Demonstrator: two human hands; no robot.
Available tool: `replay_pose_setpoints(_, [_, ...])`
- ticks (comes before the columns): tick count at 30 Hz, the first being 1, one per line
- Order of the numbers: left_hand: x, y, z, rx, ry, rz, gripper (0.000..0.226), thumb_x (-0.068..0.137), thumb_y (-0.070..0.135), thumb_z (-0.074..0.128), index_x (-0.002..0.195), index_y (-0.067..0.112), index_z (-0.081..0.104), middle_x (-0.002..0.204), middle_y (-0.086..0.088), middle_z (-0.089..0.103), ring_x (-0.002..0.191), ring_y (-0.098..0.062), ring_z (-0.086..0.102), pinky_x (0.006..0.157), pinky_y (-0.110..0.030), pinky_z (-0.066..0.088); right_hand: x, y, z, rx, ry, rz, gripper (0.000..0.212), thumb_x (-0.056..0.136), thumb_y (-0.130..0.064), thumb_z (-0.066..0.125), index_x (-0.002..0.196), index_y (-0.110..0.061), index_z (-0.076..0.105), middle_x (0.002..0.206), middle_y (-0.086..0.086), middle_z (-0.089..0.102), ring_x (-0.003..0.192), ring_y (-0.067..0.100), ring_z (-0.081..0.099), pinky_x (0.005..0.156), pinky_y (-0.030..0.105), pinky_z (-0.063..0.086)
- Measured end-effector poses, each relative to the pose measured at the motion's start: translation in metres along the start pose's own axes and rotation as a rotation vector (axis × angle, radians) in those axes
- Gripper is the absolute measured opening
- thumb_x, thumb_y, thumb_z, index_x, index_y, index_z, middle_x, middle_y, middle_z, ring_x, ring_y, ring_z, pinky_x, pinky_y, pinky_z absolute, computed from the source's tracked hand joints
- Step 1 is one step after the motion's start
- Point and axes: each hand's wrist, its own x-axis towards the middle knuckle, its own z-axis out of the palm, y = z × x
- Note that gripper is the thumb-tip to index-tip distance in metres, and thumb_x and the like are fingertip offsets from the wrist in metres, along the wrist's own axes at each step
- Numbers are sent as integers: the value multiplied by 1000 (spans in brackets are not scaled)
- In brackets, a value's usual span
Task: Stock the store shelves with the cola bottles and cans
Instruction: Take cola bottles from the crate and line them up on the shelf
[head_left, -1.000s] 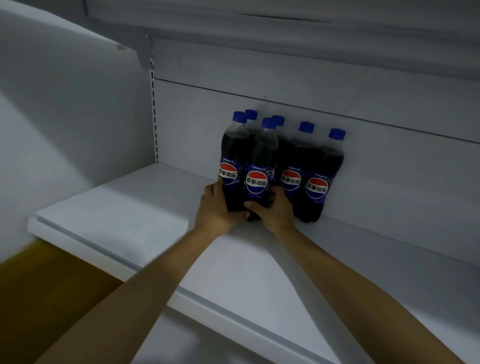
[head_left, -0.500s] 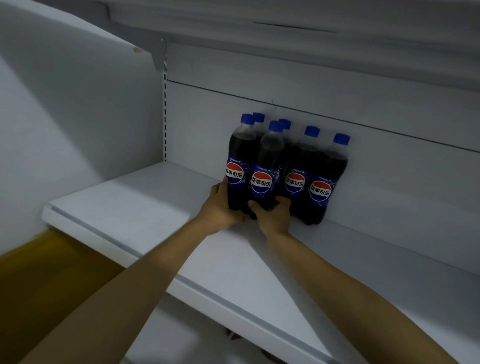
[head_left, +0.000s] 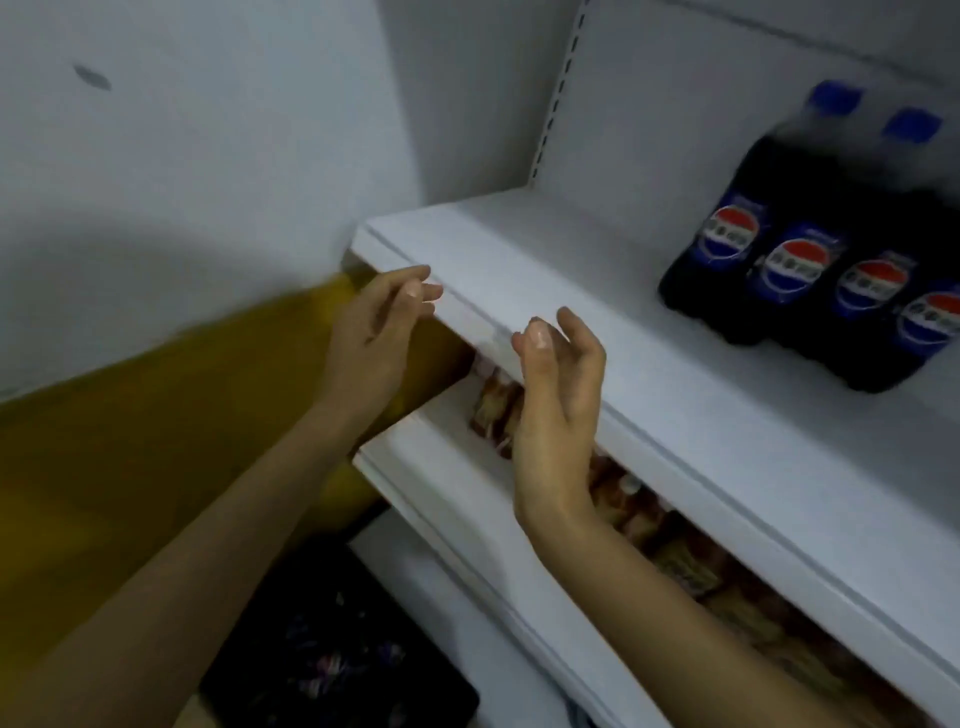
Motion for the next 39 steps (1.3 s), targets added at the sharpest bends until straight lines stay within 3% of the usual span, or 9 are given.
replay_pose_setpoints(3, [-37,-38,-61,50,75,-179,29,103,30,35,117,21,60,109,6,67,99,-5,63,83,-15,47,-60,53,38,-23,-141,155,52,89,-47,50,135,-23,43,129,-6,55,118,3,56,86,7,44])
replay_pose_setpoints(10, [-136,-150,-164,130,133,-670,45,101,43,35,131,17,56,126,8,59,117,-5,53,90,-6,38,-123,175,67,-272,-295,713,71,77,-67,45,134,-26,49,134,-4,56,116,2,54,80,8,41])
replay_pose_setpoints(14, [-191,-208,-187,104,168,-934,25,98,47,41,105,34,61,110,16,61,111,-10,56,97,-30,41,-138,246,61,-409,-356,897,33,93,-53,51,110,-27,62,101,-17,62,83,-14,60,62,3,43])
replay_pose_setpoints(16, [-213,-235,-190,136,124,-1015,17,98,45,43,99,36,58,112,12,62,109,-12,58,93,-32,43,-147,282,57,-495,-397,996,21,93,-50,52,94,-32,62,95,-16,60,88,-1,60,68,13,46])
replay_pose_setpoints(22, [-272,-327,-173,106,90,-1230,11,98,24,49,104,19,58,114,-10,61,107,-24,56,86,-32,41,-181,397,22,-783,-657,1174,21,89,-33,67,91,-13,59,78,2,50,80,20,51,79,33,38])
replay_pose_setpoints(27, [-323,-424,-149,61,69,-1372,9,96,11,53,93,18,58,104,-15,57,97,-28,53,91,-43,42,-205,501,-8,-894,-759,1182,51,85,-31,72,126,-6,55,122,13,62,115,28,57,102,46,43])
replay_pose_setpoints(31, [-359,-511,-131,120,-40,-1452,8,93,14,56,92,16,64,100,-12,60,100,-31,58,98,-45,44,-214,591,-18,-990,-868,1155,56,84,-33,72,130,-7,53,127,14,59,116,29,57,98,42,46])
replay_pose_setpoints(36, [-378,-630,-97,90,-90,-1561,19,94,21,54,78,22,63,88,-13,63,88,-29,59,86,-42,48,-217,703,-15,-1059,-986,971,56,84,-27,74,131,-9,49,123,13,60,113,30,58,85,34,48])
replay_pose_setpoints(39, [-381,-695,-79,84,-68,-1542,23,96,26,50,101,9,66,95,-11,62,93,-28,58,94,-43,48,-218,759,-11,-1111,-1059,771,57,83,-22,74,133,-13,47,127,9,59,115,29,57,81,29,44])
